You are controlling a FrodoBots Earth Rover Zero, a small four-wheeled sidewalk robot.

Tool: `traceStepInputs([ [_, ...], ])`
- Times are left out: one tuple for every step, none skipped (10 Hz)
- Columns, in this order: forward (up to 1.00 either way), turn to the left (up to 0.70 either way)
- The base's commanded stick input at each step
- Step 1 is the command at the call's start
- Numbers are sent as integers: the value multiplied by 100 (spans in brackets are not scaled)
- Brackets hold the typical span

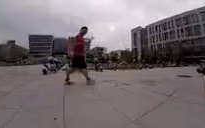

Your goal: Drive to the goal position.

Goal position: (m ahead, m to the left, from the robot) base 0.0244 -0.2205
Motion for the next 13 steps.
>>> traceStepInputs([
  [0, 69],
  [0, 69],
  [0, 69],
  [0, 69],
  [0, 69],
  [0, 69],
  [0, 69],
  [0, 69],
  [0, 69],
  [0, 69],
  [0, 69],
  [0, 69],
  [0, 69],
])
